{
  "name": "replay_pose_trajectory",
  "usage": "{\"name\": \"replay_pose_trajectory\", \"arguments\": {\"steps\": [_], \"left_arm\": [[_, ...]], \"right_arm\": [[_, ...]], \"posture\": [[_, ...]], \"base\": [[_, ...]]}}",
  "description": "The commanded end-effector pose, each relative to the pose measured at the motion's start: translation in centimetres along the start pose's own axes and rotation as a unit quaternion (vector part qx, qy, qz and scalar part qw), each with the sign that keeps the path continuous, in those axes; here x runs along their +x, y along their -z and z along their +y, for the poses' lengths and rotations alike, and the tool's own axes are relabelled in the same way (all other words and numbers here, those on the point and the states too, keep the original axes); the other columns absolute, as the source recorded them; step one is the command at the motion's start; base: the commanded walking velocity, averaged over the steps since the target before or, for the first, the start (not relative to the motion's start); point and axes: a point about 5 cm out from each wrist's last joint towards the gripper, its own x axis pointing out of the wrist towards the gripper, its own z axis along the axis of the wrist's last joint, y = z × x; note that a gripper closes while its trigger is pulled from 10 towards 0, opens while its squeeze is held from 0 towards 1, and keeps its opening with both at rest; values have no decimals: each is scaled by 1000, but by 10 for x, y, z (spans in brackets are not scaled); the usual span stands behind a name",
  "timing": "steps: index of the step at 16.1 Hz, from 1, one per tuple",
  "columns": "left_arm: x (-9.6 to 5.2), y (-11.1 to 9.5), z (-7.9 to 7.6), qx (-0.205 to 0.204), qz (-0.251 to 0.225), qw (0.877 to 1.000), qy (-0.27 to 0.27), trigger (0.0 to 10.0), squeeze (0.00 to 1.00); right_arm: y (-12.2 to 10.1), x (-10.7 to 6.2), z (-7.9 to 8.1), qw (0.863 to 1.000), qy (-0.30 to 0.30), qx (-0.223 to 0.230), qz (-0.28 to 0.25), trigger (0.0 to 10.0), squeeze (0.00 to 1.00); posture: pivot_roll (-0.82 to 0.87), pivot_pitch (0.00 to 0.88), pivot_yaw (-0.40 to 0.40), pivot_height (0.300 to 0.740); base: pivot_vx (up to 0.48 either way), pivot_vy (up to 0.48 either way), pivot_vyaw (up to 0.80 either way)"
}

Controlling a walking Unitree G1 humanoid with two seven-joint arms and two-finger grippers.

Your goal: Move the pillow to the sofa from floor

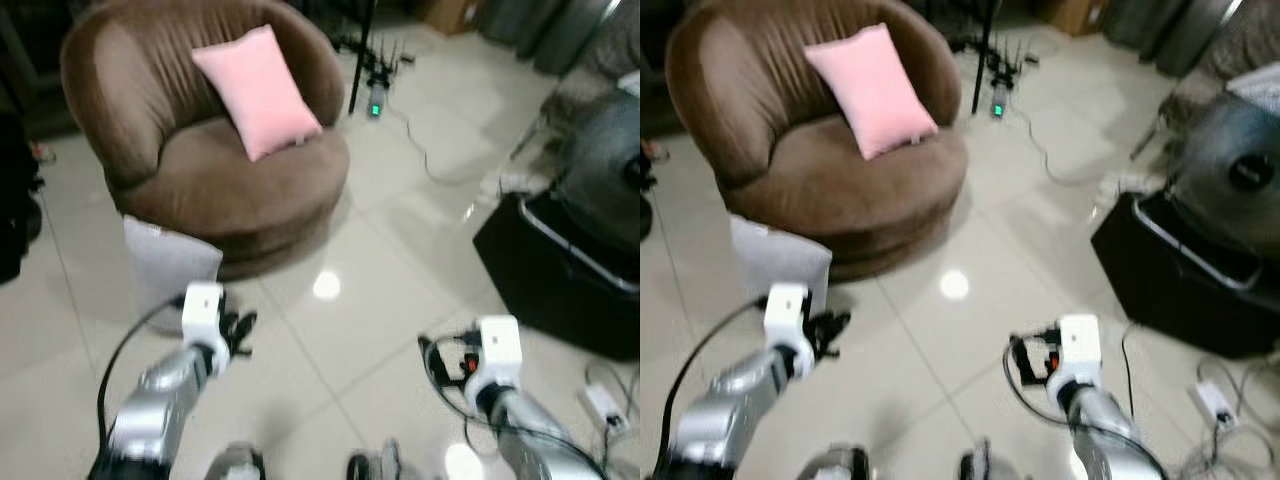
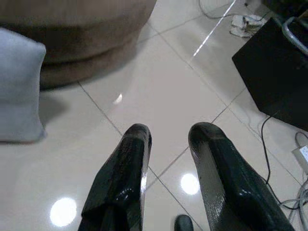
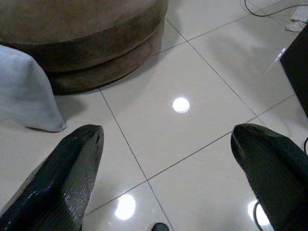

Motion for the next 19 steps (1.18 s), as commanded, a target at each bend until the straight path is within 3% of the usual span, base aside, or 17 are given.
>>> {"name": "replay_pose_trajectory", "arguments": {"steps": [1, 7, 9, 11, 12, 16, 19], "left_arm": [[3, -3, -7, -2, -4, 1000, 3, 10000, 0], [6, 4, -3, -12, -16, 1000, -11, 10000, 0], [10, 8, 4, 5, -12, 999, -31, 10000, 0], [13, 4, 16, -10, -13, 997, -71, 10000, 0], [14, -5, 21, 2, -30, 996, -87, 10000, 0], [17, -15, 14, -11, -52, 995, -88, 10000, 0], [16, -18, 7, 4, -59, 994, -88, 10000, 0]], "right_arm": [[-2, 5, -3, 1000, 8, 0, -4, 10000, 0], [19, 11, -13, 1000, 23, -12, 14, 10000, 0], [25, 15, -16, 999, 23, -14, 18, 10000, 0], [28, 19, -16, 1000, 20, -12, 18, 10000, 0], [31, 21, -14, 1000, 18, -11, 16, 10000, 0], [32, 20, -11, 1000, 19, -14, 10, 10000, 0], [27, 16, -9, 1000, 17, -18, 0, 10000, 0]], "posture": [[-79, 110, -95, 740], [-85, 121, -88, 740], [-90, 126, -87, 740], [-97, 129, -83, 740], [-105, 133, -80, 740], [-113, 139, -77, 740], [-114, 140, -80, 740]], "base": [[0, 0, 0], [0, 0, 0], [0, 0, 0], [202, 129, 0], [412, 247, 0], [386, 218, 0], [290, 385, 0]]}}
